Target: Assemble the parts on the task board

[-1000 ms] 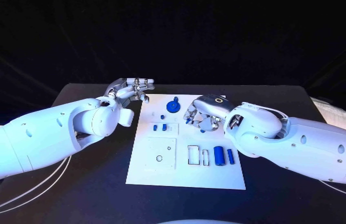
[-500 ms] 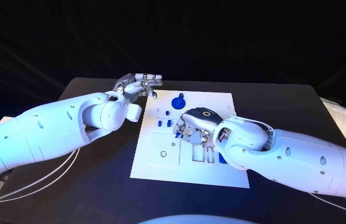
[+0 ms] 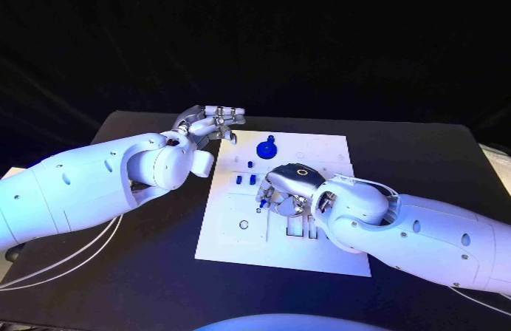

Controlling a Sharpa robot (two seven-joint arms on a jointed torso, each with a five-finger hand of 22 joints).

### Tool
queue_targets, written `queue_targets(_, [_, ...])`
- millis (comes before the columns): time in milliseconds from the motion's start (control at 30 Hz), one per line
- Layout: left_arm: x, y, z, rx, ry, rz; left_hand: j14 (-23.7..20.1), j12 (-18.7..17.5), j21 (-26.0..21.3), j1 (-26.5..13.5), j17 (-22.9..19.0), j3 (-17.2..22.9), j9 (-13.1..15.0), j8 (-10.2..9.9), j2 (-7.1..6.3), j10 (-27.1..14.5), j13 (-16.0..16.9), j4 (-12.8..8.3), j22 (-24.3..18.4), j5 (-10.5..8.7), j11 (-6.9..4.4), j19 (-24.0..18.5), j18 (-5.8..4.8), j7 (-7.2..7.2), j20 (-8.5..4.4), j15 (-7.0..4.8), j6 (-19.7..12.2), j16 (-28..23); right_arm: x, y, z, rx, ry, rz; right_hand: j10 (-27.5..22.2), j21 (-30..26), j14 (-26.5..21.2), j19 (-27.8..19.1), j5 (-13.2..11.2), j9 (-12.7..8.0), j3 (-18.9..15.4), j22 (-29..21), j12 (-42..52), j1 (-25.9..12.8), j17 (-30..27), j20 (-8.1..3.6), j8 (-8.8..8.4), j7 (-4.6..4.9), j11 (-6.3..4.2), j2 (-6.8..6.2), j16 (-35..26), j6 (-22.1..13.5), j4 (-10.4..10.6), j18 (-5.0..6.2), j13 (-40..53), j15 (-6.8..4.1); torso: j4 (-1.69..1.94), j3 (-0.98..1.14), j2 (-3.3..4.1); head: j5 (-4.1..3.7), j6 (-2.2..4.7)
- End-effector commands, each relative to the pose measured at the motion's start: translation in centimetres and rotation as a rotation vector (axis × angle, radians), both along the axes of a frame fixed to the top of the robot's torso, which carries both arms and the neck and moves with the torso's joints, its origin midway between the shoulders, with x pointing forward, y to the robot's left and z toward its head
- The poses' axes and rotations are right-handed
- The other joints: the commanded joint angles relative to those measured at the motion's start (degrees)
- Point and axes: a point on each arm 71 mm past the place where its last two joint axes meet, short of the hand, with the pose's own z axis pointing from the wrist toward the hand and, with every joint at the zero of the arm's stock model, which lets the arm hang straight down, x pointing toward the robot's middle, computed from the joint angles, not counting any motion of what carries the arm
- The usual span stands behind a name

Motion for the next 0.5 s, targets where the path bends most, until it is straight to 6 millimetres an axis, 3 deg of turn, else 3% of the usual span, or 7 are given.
queue_targets(33, [-0.09, -0.32, 0.07, -0.013, 0.001, -0.022, -0.1, 0.0, -0.3, -0.5, 0.0, -0.4, 0.0, -0.3, 0.11, -0.2, 0.1, 0.1, -0.1, 0.07, 0.06, 0.2, 0.64, 0.13, 0.17, 0.15, -0.4, -0.3, -0.1, 0.15, -0.3, -0.036, 0.006, 0.008, 0.2, 0.1, 1.5, 0.4, 0.2, 0.1, 0.3, 0.0, -0.3, -0.5, 0.1, 0.06, 0.07, 0.3, 0.16, 0.09, 0.4, 0.0, 0.0, -0.65, 0.0, -0.26, -0.05, 0.03, 0.02, 0.15, -0.14])
queue_targets(500, [-0.06, -0.29, 0.03, -0.012, 0.005, -0.023, -0.2, 0.0, -0.3, -0.6, -0.1, -0.4, 0.0, -0.3, 0.13, -0.3, 0.1, 0.1, -0.1, 0.07, 0.06, 0.2, 0.65, 0.14, 0.18, 0.16, -0.5, -0.3, -0.39, 0.79, -0.61, -0.04, 0.022, 0.029, 0.2, 0.1, 1.5, 0.4, 0.2, 0.1, 0.4, 0.0, -0.4, -0.6, 0.2, 0.07, 0.06, 0.3, 0.16, 0.07, 0.5, 0.0, 0.0, -0.64, 0.0, -0.25, 0.03, 0.01, 0.0, 0.64, -0.37])
